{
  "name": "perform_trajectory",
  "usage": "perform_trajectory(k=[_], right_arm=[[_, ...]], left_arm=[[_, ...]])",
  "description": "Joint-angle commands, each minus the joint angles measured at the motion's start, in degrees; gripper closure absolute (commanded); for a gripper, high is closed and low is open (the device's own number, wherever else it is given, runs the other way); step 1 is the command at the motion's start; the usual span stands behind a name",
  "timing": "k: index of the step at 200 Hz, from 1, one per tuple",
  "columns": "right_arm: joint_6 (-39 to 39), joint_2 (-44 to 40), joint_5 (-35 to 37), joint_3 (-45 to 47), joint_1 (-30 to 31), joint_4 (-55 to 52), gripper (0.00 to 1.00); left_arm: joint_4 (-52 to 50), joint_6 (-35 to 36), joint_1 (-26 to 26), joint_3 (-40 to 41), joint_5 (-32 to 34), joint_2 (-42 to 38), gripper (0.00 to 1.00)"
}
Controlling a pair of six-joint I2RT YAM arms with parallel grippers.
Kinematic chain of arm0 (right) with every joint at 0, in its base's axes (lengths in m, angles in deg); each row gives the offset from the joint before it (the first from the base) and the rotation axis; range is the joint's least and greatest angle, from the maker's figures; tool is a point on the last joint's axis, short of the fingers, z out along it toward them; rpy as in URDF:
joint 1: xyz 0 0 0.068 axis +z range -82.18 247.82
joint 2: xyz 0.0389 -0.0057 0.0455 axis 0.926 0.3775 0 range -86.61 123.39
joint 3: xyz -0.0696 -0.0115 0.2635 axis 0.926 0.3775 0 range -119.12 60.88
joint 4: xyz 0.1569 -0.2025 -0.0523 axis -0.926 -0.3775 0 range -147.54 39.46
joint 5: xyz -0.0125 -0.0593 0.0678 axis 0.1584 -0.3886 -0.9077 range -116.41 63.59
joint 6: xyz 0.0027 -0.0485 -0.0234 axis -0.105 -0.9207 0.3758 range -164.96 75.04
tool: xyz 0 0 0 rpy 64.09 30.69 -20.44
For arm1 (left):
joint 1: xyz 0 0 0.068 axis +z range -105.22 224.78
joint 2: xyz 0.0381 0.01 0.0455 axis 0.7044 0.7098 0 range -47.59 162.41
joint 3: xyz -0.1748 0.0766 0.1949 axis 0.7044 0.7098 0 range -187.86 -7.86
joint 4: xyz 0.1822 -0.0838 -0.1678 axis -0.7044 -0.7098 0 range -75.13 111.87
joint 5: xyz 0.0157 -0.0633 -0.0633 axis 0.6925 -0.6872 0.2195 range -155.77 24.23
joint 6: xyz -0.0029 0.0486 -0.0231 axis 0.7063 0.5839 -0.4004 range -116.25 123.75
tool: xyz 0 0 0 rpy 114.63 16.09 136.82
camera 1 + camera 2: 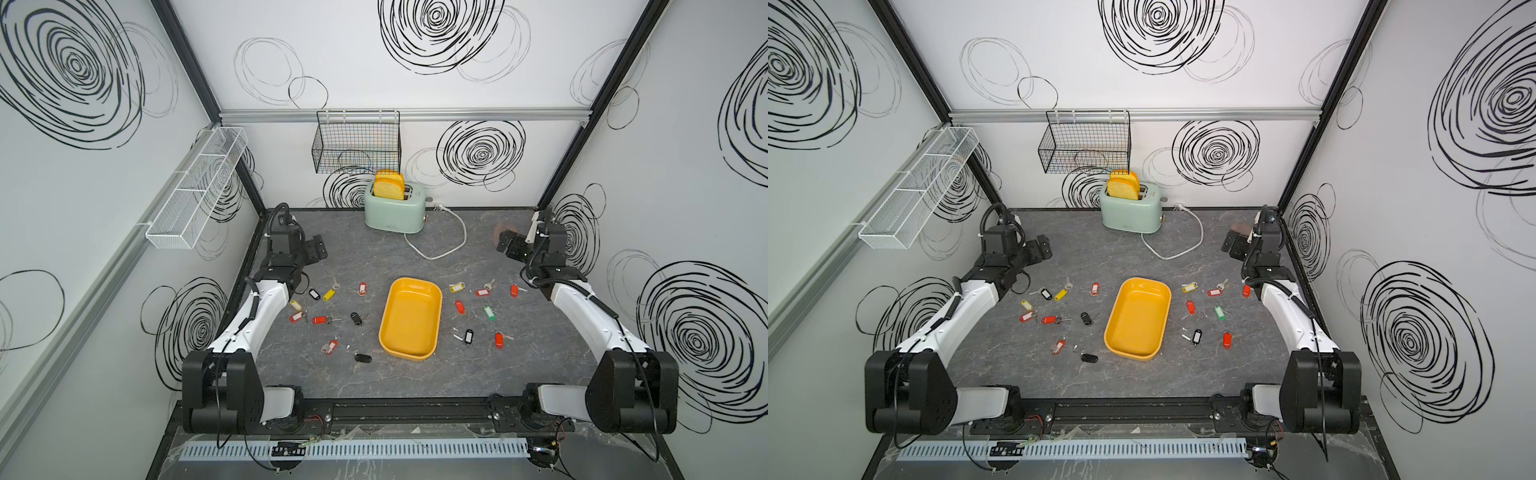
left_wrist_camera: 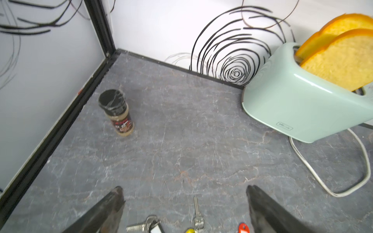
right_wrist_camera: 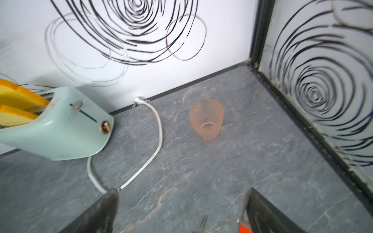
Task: Take the keys out of the storage box
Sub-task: Reset both arms
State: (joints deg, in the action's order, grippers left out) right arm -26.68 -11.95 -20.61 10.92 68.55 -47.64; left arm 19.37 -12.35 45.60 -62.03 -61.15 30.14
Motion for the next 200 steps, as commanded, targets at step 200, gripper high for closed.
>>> perform_trajectory(k=[200], right_arm=[[-16.25,11.97,2.95,39.35,0.31,71.56,0.01]], left_arm=[[85.76,15.65,-7.85,46.31,13.11,7.09,0.02]])
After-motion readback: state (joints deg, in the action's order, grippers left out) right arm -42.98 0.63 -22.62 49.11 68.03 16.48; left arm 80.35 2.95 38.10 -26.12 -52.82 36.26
